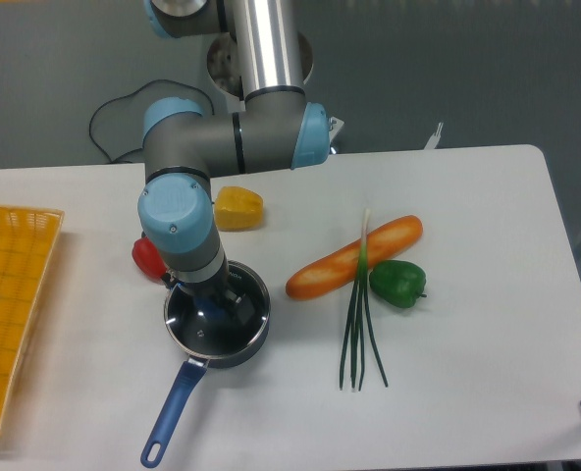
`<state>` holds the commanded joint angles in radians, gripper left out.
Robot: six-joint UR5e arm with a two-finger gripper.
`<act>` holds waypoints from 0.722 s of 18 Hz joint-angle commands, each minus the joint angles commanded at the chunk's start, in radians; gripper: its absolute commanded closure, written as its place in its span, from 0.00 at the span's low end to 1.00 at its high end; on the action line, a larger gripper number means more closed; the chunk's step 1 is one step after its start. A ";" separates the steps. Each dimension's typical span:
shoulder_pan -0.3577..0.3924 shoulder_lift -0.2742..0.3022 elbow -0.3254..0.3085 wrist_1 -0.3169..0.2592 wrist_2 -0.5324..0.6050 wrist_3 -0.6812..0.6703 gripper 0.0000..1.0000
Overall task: Open the lid
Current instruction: 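Lower the gripper onto the blue lid knob and close on it, then hold the knob and tilt the glass lid up off the pan rim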
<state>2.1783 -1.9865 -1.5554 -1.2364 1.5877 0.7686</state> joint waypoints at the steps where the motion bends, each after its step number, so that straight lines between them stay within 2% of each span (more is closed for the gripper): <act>1: -0.002 0.002 0.000 0.000 0.000 -0.002 0.00; 8: -0.002 0.002 -0.003 -0.002 -0.005 -0.031 0.01; 12: -0.003 -0.005 0.001 0.000 -0.009 -0.061 0.18; 13: -0.003 -0.006 0.005 0.000 -0.009 -0.072 0.19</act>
<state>2.1752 -1.9926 -1.5509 -1.2364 1.5785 0.6965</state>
